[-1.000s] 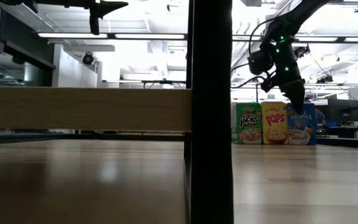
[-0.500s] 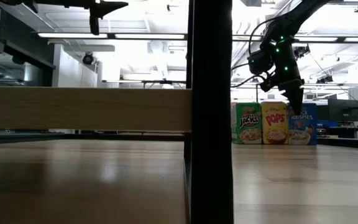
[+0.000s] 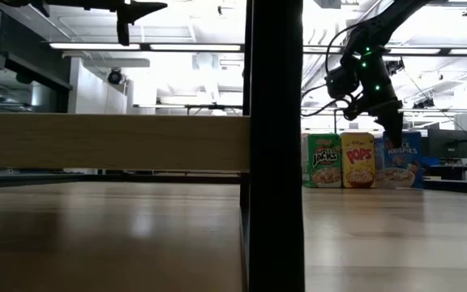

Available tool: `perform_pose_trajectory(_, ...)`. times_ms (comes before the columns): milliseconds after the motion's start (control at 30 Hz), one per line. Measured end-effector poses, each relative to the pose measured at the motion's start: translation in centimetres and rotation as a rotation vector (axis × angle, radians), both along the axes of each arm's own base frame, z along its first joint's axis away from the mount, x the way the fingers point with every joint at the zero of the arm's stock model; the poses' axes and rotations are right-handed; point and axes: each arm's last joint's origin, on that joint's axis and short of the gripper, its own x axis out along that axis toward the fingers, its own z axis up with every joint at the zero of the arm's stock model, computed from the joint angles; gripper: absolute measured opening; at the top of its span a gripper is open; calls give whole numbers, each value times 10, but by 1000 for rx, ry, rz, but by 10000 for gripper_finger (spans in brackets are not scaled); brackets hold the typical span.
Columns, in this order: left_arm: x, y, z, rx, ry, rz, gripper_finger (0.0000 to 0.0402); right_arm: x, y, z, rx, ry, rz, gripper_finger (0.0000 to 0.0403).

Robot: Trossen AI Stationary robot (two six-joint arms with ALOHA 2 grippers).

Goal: Stack cereal on shelf
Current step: Put the bottom blue cereal box on the shelf

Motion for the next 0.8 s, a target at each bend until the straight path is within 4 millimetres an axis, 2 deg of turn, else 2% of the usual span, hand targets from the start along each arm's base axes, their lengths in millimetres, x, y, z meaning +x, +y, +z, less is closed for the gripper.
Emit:
perform_pose_trajectory(133,0,0,1,5,-10,0,111,-5,8,7,49,21,-10,142)
perform_pose_trajectory(233,-1,0,3,15,-33,0,111,-8,15,21,101,-32,-44,142)
perform_pose_trajectory(467,-3,-1,12,53,-119,1,111,-6,41,64,255,-341,-131,142)
perform_pose_trajectory(633,-3,-1,14,86,-133,7,111,8,72,89,460,-655,-165,142)
perform_pose_trajectory(700,-3,-1,15,88,-135,7,111,18,86,97,517,-717,-144,142)
perform_pose_trajectory(800,-3,-1,15,88,-136,9,111,40,105,109,506,-781,-67,142)
